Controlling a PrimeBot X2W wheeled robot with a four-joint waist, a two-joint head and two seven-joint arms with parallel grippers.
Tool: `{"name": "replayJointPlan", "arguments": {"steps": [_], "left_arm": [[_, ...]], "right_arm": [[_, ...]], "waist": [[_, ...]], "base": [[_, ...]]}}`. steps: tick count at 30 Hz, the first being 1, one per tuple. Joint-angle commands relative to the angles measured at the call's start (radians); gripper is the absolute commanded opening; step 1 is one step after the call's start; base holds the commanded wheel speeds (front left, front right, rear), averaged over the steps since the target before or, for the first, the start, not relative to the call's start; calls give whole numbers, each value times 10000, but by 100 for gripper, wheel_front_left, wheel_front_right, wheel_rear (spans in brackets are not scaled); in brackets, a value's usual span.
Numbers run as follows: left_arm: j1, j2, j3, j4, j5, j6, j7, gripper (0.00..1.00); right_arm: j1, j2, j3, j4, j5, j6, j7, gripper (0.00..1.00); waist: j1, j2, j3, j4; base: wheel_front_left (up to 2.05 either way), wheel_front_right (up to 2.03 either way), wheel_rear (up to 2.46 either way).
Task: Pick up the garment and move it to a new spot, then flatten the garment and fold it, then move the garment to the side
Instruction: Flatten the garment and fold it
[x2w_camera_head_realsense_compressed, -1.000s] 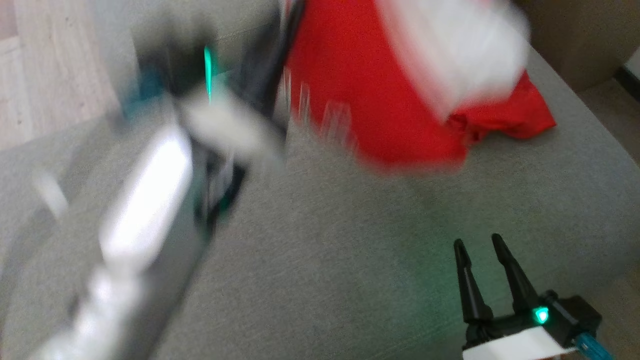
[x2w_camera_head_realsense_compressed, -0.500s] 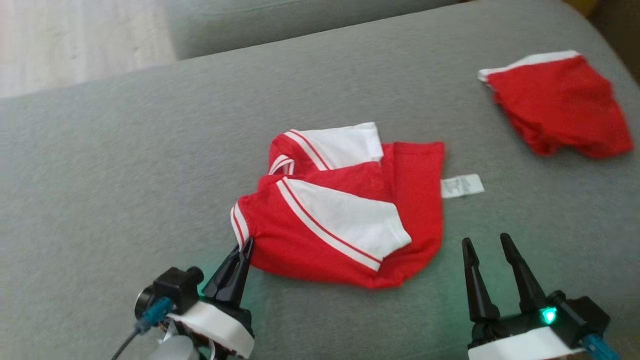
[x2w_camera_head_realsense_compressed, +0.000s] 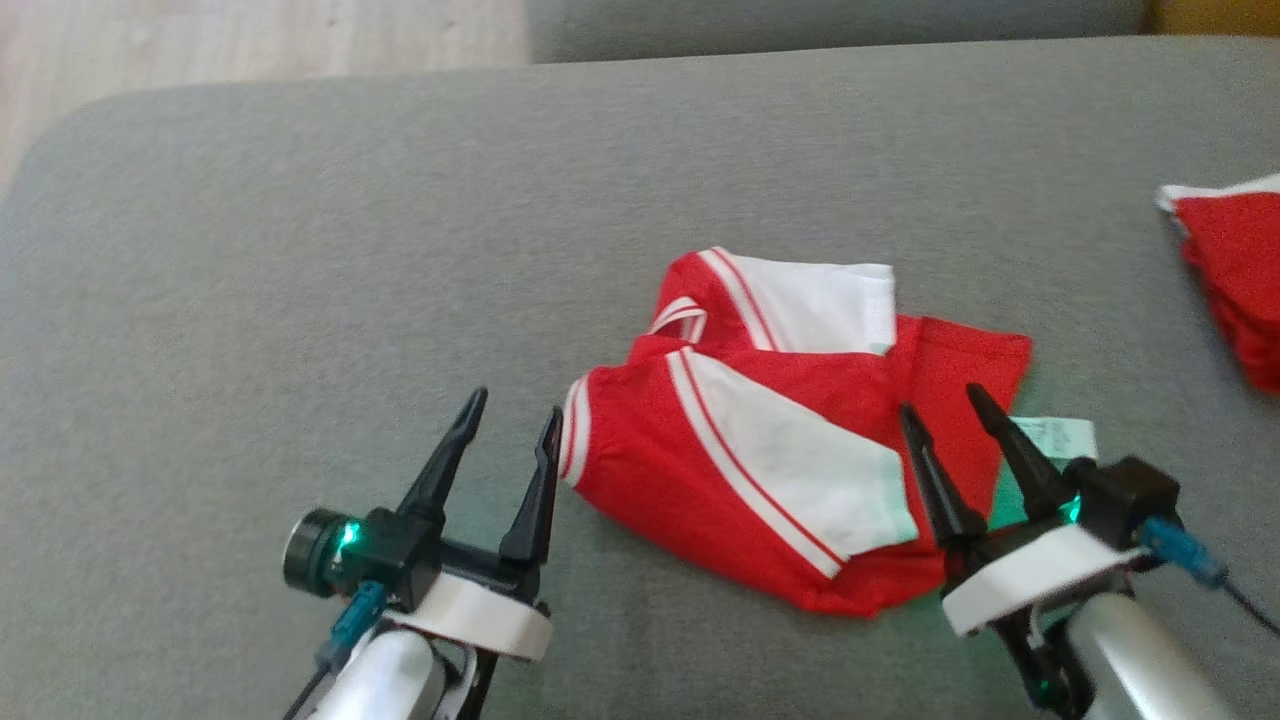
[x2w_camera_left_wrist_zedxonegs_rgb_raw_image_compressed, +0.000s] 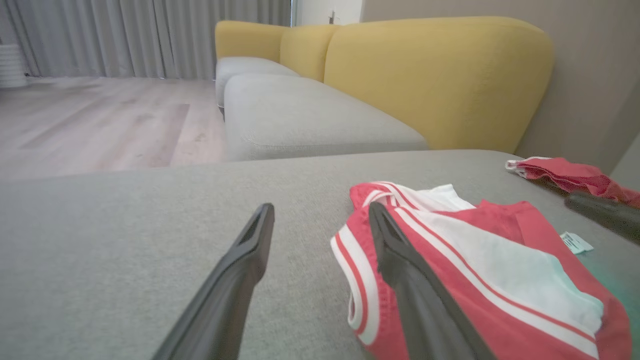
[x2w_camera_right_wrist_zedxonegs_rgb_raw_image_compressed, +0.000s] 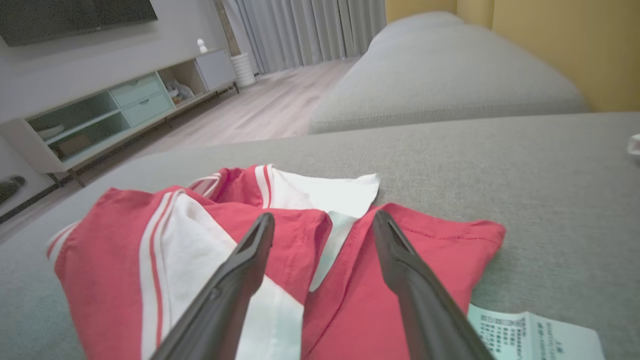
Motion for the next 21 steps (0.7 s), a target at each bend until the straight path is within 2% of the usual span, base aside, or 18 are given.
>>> {"name": "replayJointPlan", "arguments": {"steps": [1, 5, 10, 11, 12, 13, 14, 15, 18, 21], "left_arm": [[-254, 18, 434, -412, 177, 129, -120, 100], [289, -454, 789, -1303, 692, 553, -122, 100], [863, -859, 927, -1906, 1015, 492, -122, 100], [928, -907, 939, -1942, 1066, 453, -122, 100], [981, -949, 966, -1962, 1108, 423, -123, 100], [1017, -982, 1002, -1975, 1156, 397, -123, 100], [1043, -1008, 1043, -1987, 1202, 368, -123, 100], [1067, -1031, 1094, -2000, 1239, 341, -123, 100], [1134, -1095, 1310, -1999, 1361, 244, -123, 100], [1196, -1142, 1472, -1990, 1437, 189, -123, 100]], "right_arm": [[-321, -229, 276, -104, 157, -7, -38, 100], [-1054, -626, 777, 927, 1074, -7, -35, 100], [-1625, -854, 1449, 1705, 1843, -7, -36, 100], [-1708, -893, 1575, 1804, 1930, -7, -36, 93], [-1777, -929, 1651, 1905, 1990, -7, -36, 73], [-1836, -952, 1705, 1995, 2032, -7, -36, 33], [-1866, -967, 1700, 2144, 2086, -7, -36, 9], [-1901, -961, 1682, 2283, 2133, -7, -37, 0], [-2068, -1065, 1800, 2567, 2184, -7, -37, 0], [-2326, -1267, 1433, 2196, 1865, -7, -37, 0]], "waist": [[-1, 0, 93, 347], [-1, 0, 137, 777], [-1, 0, 149, 1218], [-1, 0, 143, 1284], [-1, 0, 140, 1346], [-1, 0, 136, 1393], [-1, 0, 121, 1438], [-1, 0, 110, 1470], [-1, 0, 30, 1542], [-1, 0, -86, 1524]], "base": [[0, 0, 0], [0, 0, 0], [0, 0, 0], [0, 0, 0], [0, 0, 0], [0, 0, 0], [0, 0, 0], [0, 0, 0], [0, 0, 0], [0, 0, 0]]}}
